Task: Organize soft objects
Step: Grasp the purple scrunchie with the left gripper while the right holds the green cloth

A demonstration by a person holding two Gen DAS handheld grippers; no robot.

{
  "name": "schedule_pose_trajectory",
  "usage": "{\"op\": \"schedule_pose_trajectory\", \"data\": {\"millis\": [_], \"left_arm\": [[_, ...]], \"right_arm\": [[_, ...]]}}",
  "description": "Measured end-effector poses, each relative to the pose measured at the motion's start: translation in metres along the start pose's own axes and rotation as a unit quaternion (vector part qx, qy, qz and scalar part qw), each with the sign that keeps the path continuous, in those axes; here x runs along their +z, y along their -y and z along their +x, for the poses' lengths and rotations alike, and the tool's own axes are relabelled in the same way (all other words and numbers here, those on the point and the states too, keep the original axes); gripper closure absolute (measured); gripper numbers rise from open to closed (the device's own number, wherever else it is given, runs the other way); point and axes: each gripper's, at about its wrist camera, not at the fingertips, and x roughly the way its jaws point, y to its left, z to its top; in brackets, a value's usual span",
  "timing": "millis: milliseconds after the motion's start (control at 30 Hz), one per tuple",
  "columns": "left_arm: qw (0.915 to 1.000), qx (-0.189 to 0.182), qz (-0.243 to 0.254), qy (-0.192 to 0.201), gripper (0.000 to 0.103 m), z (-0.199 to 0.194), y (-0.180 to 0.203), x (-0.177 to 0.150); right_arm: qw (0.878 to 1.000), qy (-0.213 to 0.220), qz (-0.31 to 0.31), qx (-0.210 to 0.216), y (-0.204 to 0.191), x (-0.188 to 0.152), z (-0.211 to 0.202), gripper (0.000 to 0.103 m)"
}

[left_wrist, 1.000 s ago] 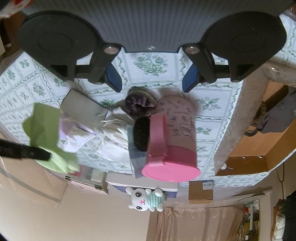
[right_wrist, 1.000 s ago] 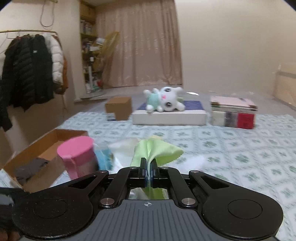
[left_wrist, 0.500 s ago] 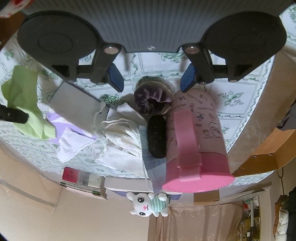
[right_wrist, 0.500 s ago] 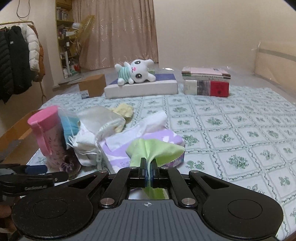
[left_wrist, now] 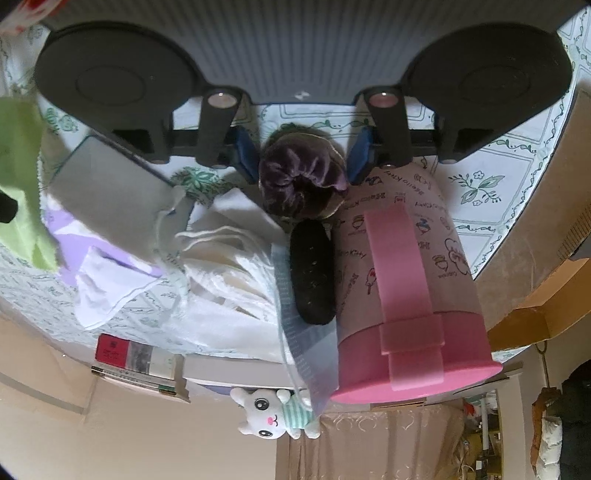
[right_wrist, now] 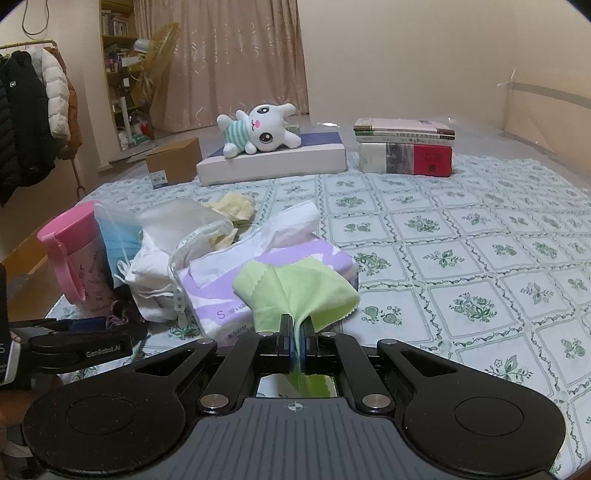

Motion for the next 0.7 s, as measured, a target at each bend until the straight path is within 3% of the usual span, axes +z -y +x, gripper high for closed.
{"op": "schedule_pose_trajectory", "data": {"millis": [133, 267, 700], "left_arm": [[1.0000, -0.004, 0.003, -0.004, 0.075, 0.000, -0.002, -0.002], [0.9998, -0.012, 0.009, -0.009, 0.083, -0.008, -0.005, -0.003], [0.9987, -0.046, 0.016, -0.014, 0.086, -0.082, -0.037, -0.018]], "right_arm": [[1.000, -0.001, -0.001, 0.001, -0.002, 0.000, 0.000, 0.100], [1.000, 0.005, -0.003, 0.001, -0.006, 0.001, -0.008, 0.100], [0.999, 0.021, -0.019, 0.019, -0.040, -0.005, -0.050, 0.100]]}}
